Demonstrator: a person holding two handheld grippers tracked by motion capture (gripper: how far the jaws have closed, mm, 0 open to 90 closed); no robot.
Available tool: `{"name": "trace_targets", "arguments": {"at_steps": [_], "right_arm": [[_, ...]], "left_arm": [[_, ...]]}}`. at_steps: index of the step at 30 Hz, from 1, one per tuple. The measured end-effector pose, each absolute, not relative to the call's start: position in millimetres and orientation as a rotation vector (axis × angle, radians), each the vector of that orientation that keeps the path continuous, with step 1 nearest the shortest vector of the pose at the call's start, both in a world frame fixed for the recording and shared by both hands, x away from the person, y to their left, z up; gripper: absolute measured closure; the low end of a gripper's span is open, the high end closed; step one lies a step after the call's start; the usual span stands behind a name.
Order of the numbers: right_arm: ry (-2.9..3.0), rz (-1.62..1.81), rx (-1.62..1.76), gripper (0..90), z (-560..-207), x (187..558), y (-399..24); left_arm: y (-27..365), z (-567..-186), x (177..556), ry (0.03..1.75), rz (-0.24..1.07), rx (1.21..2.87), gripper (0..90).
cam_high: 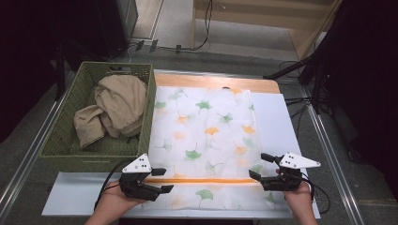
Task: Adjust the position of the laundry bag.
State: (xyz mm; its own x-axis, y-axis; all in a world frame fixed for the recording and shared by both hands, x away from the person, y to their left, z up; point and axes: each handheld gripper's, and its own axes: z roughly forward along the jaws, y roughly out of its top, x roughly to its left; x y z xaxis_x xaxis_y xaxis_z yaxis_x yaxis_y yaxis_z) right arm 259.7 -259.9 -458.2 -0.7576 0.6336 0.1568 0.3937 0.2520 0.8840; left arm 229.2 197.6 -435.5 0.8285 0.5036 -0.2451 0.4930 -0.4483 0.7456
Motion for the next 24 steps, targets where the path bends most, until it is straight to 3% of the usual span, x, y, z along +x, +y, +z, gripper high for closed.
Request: {"name": "trace_targets", "arguments": {"at_steps": [2,9,24], "right_arm": [[2.29,1.548,0.955,22.7,-457.4,260.1,-260.0],[2.365,1.607,1.054,14.2,-458.2,266.0,-258.5],[2.375,1.583,1.025,16.6,-455.7,263.7,-253.1]], "left_arm": [[197.9,-435.1,228.6,0.727,0.019,2.123,35.7],[194.2,-439.8,227.4,0.706,0.016,2.156,37.0],[191.7,-442.9,229.1,0.703,0.0,2.173,37.9]]}}
